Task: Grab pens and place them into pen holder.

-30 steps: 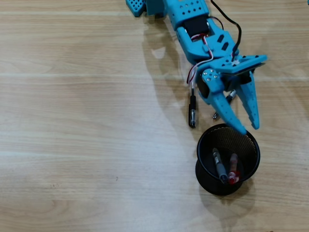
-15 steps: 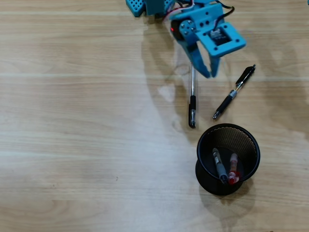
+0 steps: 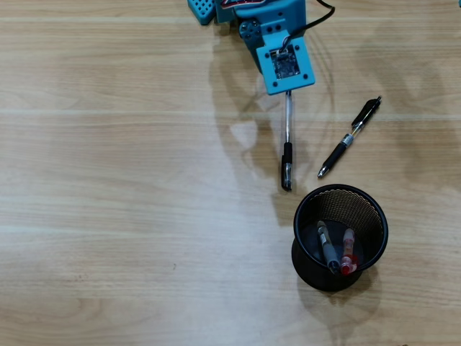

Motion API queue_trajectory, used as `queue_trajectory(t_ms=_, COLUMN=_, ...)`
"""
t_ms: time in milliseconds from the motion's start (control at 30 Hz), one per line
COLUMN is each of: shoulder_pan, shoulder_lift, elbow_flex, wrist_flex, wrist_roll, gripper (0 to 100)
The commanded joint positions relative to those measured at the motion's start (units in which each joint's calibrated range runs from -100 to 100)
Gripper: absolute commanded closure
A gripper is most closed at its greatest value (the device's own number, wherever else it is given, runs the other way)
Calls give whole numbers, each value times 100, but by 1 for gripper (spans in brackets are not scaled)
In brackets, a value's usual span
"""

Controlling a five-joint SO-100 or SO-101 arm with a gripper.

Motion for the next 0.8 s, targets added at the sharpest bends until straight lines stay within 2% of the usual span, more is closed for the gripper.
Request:
queue_trajectory(t_ms=0, shoulder_pan=5, shoulder_lift=-115, elbow_flex=12, wrist_flex=-310, wrist_roll=-33, gripper=98)
queue_trajectory(t_ms=233, shoulder_pan=-159, shoulder_lift=734, elbow_flex=-51, wrist_flex=-999, wrist_roll=-33, gripper=98)
queue_trajectory(t_ms=567, shoulder_pan=-313, shoulder_lift=1700, elbow_flex=-78, wrist_flex=-1007, wrist_roll=-33, gripper=98)
queue_trajectory(t_ms=767, shoulder_pan=-440, shoulder_lift=1834, elbow_flex=-78, wrist_flex=-1197, wrist_roll=-38, gripper=86)
